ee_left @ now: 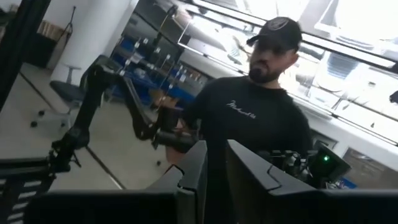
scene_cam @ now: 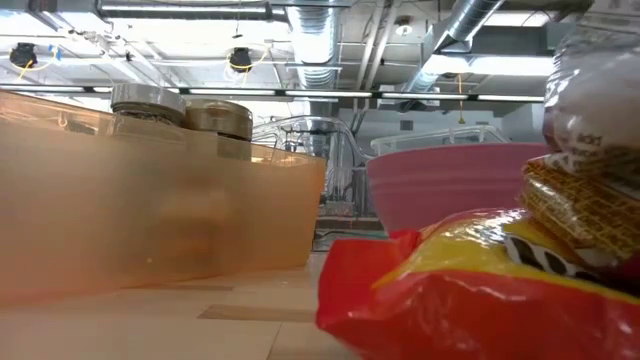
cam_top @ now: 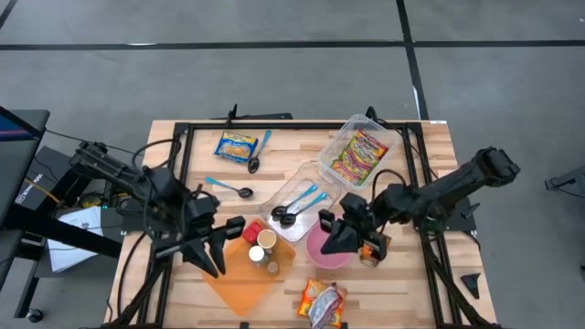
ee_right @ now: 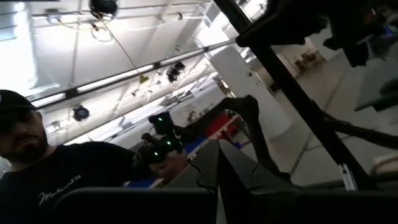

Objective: Pick & Place Food Item
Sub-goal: Put the red noodle pack into the transparent container

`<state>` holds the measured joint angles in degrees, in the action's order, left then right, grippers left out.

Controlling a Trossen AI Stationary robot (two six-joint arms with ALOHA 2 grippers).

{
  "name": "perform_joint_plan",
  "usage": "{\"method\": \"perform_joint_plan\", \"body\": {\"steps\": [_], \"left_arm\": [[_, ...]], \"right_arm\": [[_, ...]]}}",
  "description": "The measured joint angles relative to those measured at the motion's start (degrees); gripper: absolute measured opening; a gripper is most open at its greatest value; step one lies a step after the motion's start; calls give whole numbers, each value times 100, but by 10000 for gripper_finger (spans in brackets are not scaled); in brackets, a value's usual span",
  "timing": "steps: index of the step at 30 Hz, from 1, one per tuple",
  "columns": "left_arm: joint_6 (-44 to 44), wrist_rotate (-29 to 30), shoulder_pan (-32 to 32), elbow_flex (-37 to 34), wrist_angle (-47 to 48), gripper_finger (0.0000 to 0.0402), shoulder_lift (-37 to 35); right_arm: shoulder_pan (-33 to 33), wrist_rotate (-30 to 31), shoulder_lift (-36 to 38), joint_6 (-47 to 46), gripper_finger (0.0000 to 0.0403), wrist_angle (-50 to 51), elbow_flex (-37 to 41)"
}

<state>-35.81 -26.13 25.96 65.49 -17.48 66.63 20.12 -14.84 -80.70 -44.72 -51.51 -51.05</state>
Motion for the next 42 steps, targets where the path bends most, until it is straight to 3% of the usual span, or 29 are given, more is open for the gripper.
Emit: {"method": "perform_joint_plan", "body": {"steps": [5, 10, 14, 17, 21, 25, 30, 42], "left_arm": [[4, 7, -33, 0, 322, 63, 7], [4, 25, -15, 0, 340, 72, 4], [4, 222, -15, 0, 342, 75, 4], [4, 438, -15, 0, 387, 75, 4], [4, 837, -34, 0, 559, 75, 7], [4, 1122, -52, 0, 624, 75, 7], [4, 1285, -52, 0, 621, 75, 7], [4, 1462, -37, 0, 711, 76, 7]], "right_arm": [[59, 33, 135, 64, 1, 532, 0], [495, -543, 241, 685, 3, 1142, 0], [1059, -558, 321, 1189, 38, 2801, -311], [1479, -164, 227, 1820, 88, 4689, -1003], [1956, 944, -227, 3150, 168, 7172, -2164], [2289, 1983, -867, 4048, 231, 8566, -3075], [2457, 2260, -1622, 4821, 244, 8888, -3520], [2435, 2198, -2675, 5522, 190, 8902, -3779]]}}
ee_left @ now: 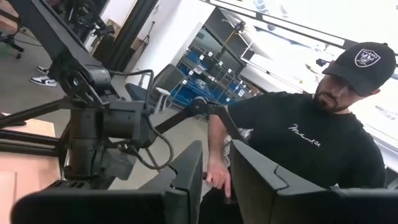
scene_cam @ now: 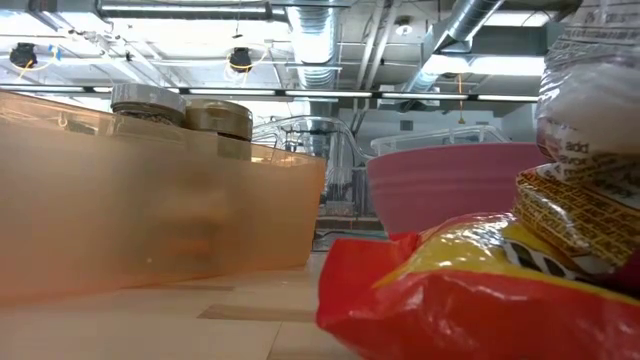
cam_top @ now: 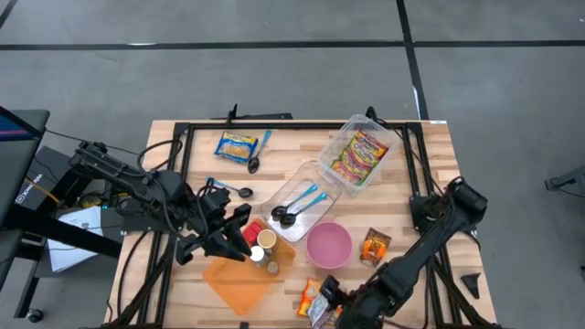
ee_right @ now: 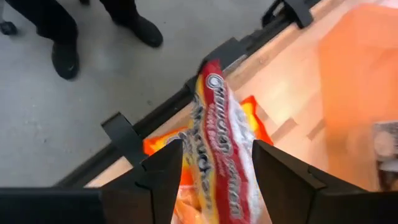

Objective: Pick & Place Food Item
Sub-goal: Put the red noodle pack into the transparent container

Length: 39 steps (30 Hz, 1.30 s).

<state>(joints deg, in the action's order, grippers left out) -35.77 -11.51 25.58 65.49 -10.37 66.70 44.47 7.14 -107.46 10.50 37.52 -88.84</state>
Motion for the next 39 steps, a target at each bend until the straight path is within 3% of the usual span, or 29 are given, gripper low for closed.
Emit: {"method": "perform_joint_plan", "body": {"steps": [22, 39], "left_arm": [[0, 101, 0, 0, 13, 76, 0], [-2, 151, 0, 0, 13, 76, 2]], "right_arm": [[-169, -201, -446, 729, 172, -471, 127], [-359, -279, -349, 574, 6, -638, 416]]}}
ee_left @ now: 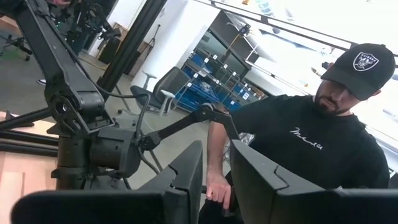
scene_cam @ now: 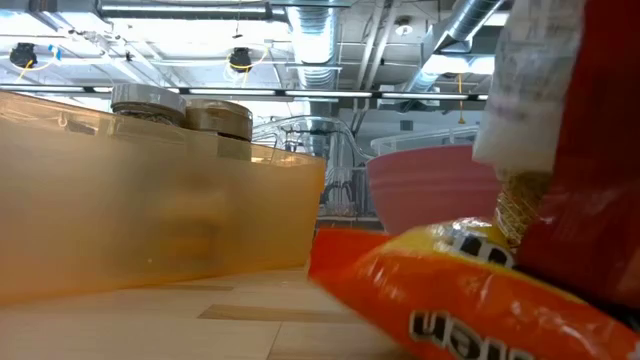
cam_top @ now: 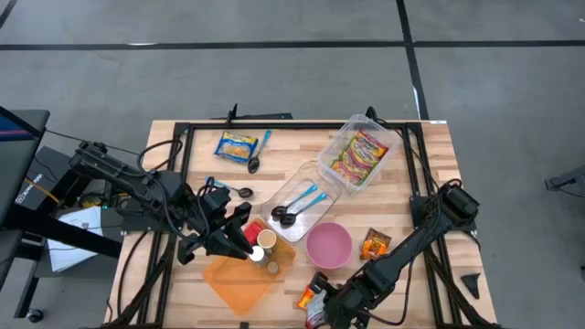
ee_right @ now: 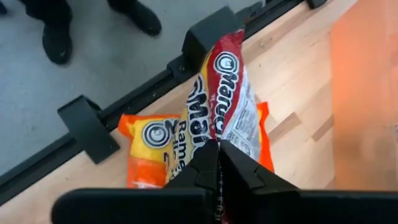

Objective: Pick & Place Food Item
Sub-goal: Put the red noodle pack into the transparent container

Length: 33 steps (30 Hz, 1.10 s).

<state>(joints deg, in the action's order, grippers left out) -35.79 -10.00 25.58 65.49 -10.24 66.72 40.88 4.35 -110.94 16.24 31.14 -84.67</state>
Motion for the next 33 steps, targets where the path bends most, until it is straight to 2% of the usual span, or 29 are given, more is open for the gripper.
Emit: {"method": "perform_joint_plan", "body": {"steps": [9, 14, 21, 27, 33], "left_arm": [[-1, -4, 0, 0, 2, 76, 0], [-2, -4, 0, 0, 95, 76, 0], [-4, -90, 0, 0, 726, 76, 0], [259, -86, 1, -2, 1556, 76, 0], [755, -80, -90, -2, 1936, 76, 0]], "right_arm": [[-75, 90, 783, -1277, 1, -4, 3], [-311, 767, 1623, -2535, 1, 256, -1], [-812, 1874, 2891, -4050, 0, 1634, -1], [-1673, 2279, 3781, -4422, 0, 2128, -5], [-3145, 2272, 4062, -4205, 0, 2606, -10]]}}
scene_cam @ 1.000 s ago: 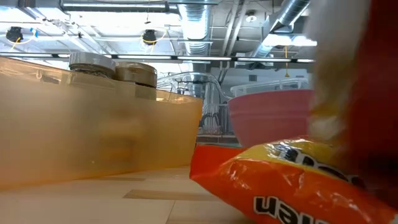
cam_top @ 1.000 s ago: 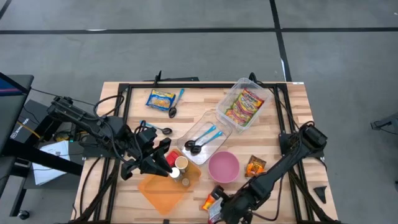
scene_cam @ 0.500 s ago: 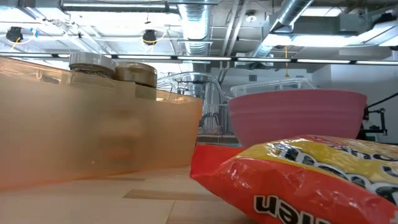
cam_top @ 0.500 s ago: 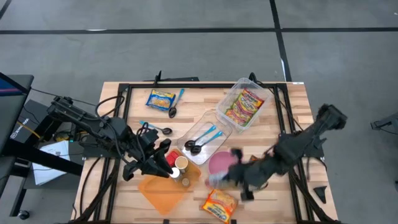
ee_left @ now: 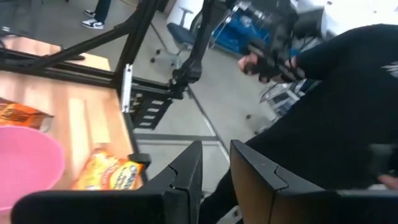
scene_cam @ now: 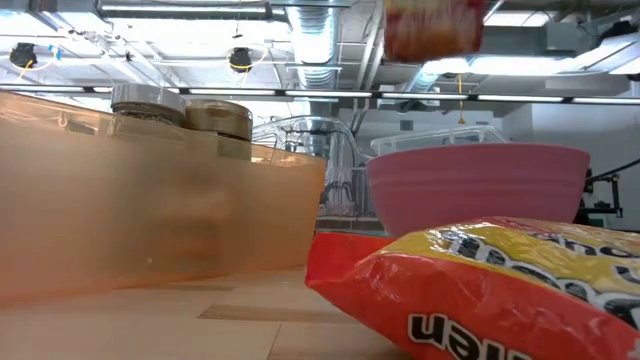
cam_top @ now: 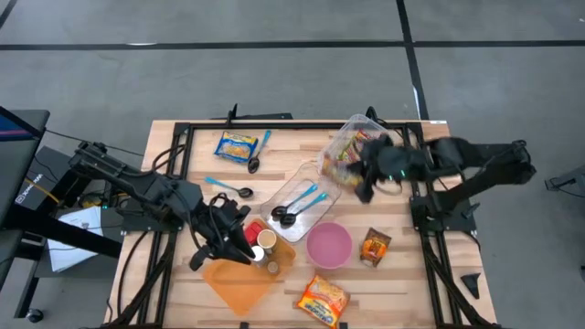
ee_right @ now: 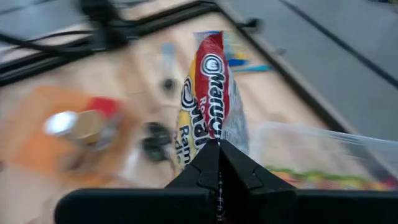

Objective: Pick & Place Food Item
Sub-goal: Put the red noodle pack into the transparent container

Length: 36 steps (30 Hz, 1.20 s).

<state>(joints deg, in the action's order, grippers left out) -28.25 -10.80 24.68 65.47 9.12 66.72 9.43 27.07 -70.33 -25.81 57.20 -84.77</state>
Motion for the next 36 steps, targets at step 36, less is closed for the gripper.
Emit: {"method": "perform_joint_plan", "body": {"steps": [36], "left_arm": [[1079, 556, -718, 0, 422, 76, -789]], "right_arm": [[-2575, -1905, -55, -31, 0, -1826, 3082]]}}
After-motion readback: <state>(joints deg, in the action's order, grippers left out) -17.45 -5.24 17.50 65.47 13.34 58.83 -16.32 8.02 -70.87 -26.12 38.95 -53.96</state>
